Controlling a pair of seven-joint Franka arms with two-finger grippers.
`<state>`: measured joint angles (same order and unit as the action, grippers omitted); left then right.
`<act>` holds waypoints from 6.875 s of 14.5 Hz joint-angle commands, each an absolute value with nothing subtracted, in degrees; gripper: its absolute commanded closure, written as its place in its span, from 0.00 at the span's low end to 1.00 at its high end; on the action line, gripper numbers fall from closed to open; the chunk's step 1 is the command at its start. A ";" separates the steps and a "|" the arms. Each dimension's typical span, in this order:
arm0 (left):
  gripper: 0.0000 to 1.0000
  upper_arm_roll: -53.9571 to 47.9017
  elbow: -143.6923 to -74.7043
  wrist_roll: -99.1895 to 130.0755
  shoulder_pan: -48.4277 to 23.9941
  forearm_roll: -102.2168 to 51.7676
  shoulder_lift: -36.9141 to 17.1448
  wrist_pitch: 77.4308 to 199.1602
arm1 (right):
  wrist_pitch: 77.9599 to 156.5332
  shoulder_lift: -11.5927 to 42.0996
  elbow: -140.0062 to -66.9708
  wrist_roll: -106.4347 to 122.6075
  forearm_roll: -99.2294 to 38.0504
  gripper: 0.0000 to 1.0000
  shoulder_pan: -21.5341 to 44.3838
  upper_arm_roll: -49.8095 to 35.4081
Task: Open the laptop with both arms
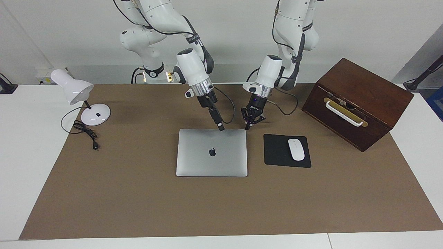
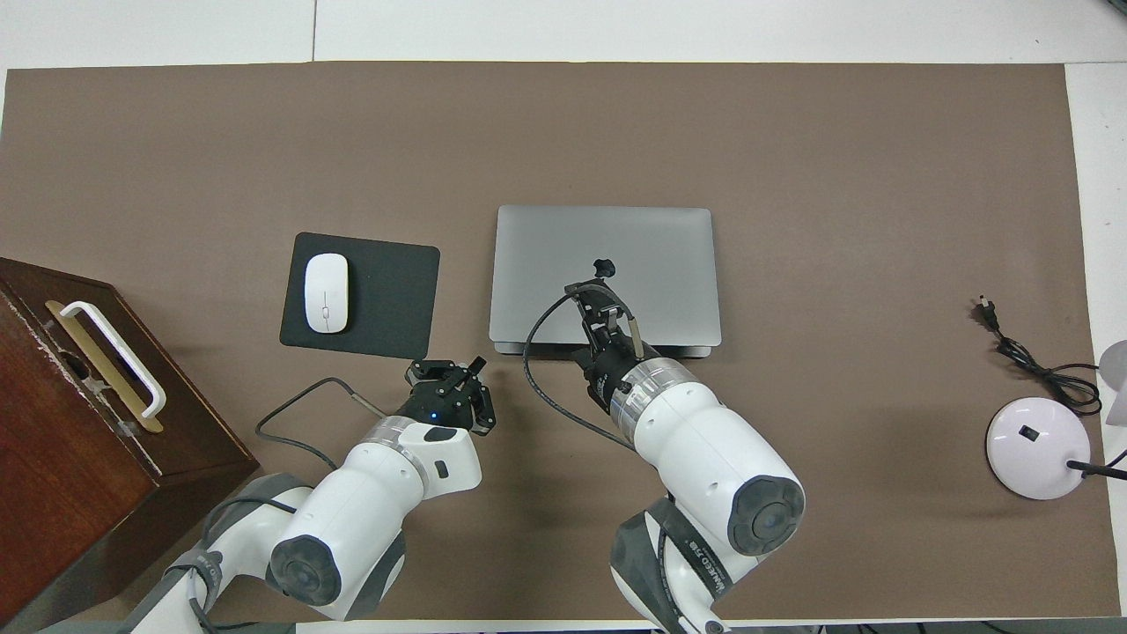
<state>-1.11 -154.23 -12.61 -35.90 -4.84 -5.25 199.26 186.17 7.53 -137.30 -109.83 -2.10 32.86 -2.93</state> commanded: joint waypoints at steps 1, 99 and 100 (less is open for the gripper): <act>1.00 -0.70 -153.46 -13.45 -36.56 -5.36 -5.71 200.21 | 190.28 7.38 -139.83 -107.76 -2.29 0.00 32.17 -3.08; 1.00 -2.46 -142.91 -12.74 -35.42 -4.22 -18.19 200.48 | 150.05 28.56 -87.38 -95.72 -2.29 0.01 22.24 -1.93; 1.00 -2.46 -142.91 -12.74 -35.42 -4.22 -18.19 200.48 | 148.29 28.65 -86.06 -95.54 -2.37 0.01 22.24 -1.93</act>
<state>-1.85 -143.91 -12.57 -35.82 -4.69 -14.56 199.59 151.54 26.50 -91.40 -98.01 -2.04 23.30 -1.45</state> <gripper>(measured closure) 0.991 0.000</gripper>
